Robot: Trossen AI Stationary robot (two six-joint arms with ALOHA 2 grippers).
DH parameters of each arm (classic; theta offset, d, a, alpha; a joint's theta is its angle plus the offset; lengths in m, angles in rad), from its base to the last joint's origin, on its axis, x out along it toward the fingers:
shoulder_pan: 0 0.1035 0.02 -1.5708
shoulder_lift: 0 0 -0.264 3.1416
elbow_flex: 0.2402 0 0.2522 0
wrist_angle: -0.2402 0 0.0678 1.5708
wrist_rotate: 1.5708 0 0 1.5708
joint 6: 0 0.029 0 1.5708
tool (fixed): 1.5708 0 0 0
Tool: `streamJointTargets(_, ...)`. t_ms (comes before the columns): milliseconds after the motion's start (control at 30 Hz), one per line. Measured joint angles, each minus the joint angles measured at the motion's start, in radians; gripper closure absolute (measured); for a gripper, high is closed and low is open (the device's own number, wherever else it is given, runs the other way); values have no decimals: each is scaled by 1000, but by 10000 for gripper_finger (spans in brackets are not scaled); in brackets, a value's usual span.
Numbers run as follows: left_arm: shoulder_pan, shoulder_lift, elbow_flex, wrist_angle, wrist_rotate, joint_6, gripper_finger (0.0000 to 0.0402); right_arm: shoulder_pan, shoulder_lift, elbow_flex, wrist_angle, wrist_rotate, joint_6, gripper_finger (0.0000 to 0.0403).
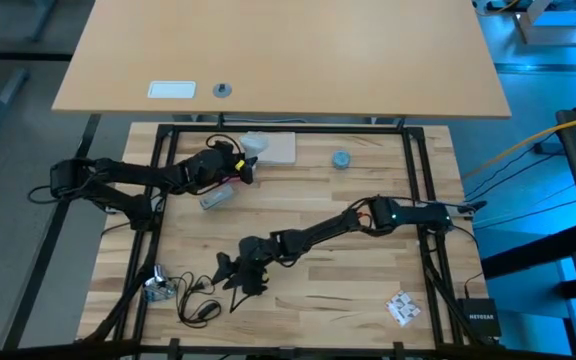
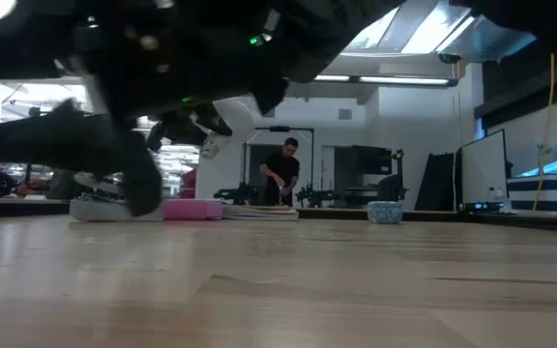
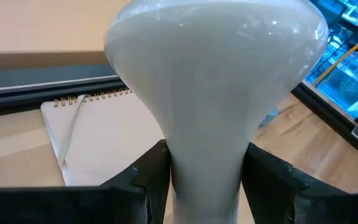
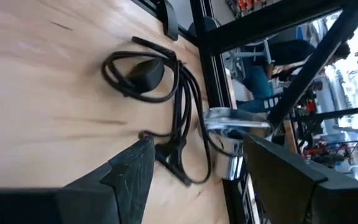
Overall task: Screw lightbulb
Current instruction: Insert the white lightbulb into the desk lamp
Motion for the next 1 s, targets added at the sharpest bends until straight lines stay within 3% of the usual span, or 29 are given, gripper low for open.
streamJointTargets(267, 0, -1, 0, -12, 28, 0, 246, 10, 122, 151, -16, 34, -3, 184)
streamJointTargets(833, 0, -1, 0, -14, 28, 0, 246, 16, 131, 162, -158, 310, -254, 207)
streamJointTargets(1000, 0, -1, 0, -14, 28, -1, 246, 23, 133, 172, -165, 261, -282, 207)
